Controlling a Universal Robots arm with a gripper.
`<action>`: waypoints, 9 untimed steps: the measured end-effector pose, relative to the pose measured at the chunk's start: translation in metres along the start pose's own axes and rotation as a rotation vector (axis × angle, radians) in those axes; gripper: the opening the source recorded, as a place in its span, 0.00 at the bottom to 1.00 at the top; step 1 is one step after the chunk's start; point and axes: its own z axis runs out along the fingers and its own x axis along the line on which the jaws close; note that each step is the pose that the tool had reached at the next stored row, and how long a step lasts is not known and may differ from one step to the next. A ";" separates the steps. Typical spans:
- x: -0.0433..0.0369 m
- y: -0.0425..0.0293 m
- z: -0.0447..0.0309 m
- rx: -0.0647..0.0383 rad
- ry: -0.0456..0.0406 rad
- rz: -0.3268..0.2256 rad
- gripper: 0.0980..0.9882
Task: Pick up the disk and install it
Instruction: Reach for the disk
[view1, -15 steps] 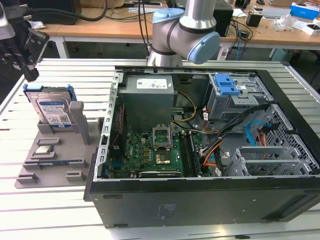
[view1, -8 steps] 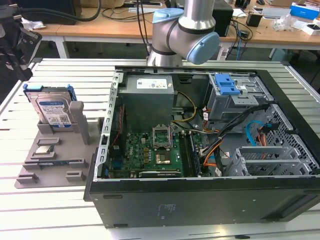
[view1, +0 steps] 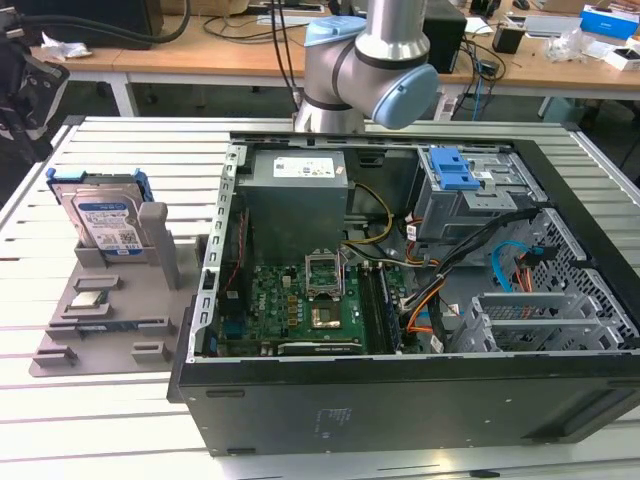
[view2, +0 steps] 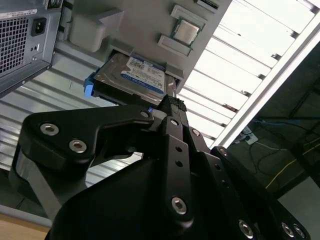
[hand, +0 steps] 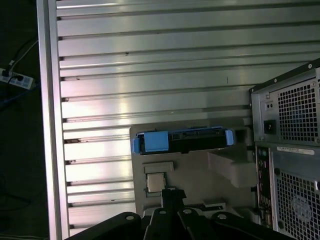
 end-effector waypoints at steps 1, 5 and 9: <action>0.0018 -0.0001 -0.0001 0.000 0.0000 0.000 0.01; 0.0092 -0.0007 -0.0002 0.000 0.0000 0.000 0.01; 0.0150 -0.0011 -0.0003 0.000 0.0000 0.000 0.01</action>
